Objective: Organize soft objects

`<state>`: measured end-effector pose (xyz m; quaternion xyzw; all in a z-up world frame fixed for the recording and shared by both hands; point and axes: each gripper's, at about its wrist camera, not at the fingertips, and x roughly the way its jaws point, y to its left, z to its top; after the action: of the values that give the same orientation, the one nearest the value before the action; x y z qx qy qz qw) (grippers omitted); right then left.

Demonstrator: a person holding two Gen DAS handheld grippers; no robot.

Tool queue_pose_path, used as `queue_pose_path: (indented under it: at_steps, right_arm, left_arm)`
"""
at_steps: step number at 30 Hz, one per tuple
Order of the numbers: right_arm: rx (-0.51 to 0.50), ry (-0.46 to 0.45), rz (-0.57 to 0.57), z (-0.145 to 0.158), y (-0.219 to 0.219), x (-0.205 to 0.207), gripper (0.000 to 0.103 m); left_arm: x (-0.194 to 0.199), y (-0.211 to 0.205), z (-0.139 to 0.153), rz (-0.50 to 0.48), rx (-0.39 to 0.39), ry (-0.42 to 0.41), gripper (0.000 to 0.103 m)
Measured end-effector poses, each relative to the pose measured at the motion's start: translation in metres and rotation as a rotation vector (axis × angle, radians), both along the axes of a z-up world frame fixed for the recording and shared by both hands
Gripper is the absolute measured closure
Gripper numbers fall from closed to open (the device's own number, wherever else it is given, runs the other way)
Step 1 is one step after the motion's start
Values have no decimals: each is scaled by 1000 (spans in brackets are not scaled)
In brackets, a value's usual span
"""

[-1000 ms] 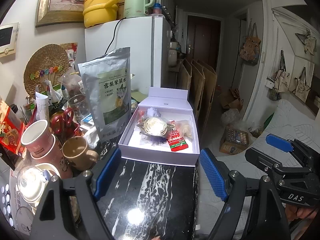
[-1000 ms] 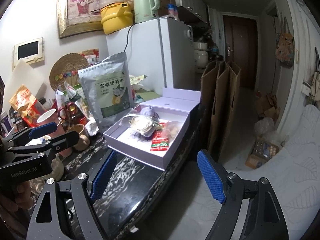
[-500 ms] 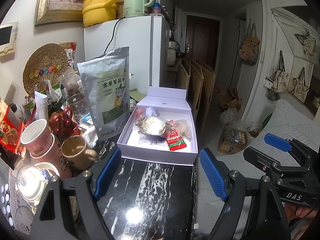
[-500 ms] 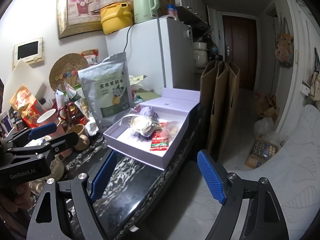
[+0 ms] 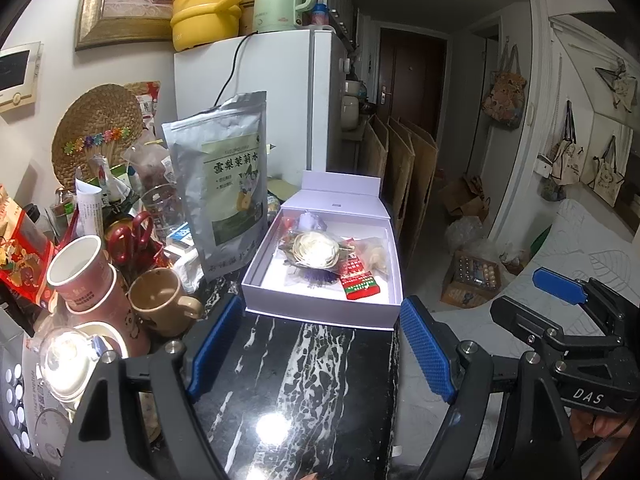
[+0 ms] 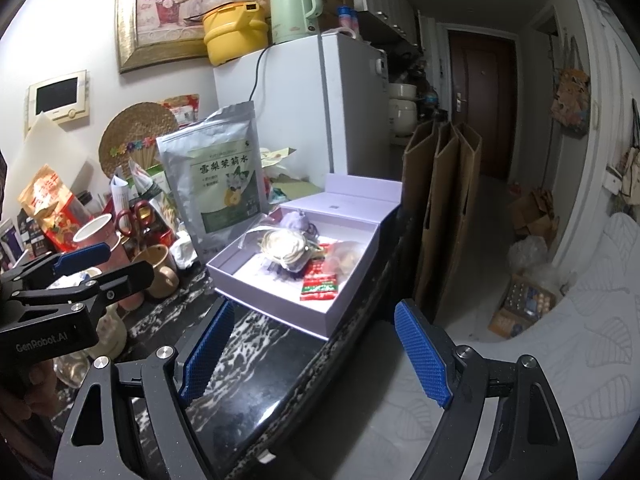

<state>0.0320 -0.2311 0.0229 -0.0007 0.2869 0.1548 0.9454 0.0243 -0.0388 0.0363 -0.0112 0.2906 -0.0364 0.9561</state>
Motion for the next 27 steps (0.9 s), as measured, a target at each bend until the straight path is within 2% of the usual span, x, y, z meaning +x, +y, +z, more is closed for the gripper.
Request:
queue_pose_path:
  at_steps: [27]
  right_arm:
    - [-13, 2, -1, 0, 0, 1, 20]
  left_arm:
    - [-1, -3, 1, -26, -20, 14, 22]
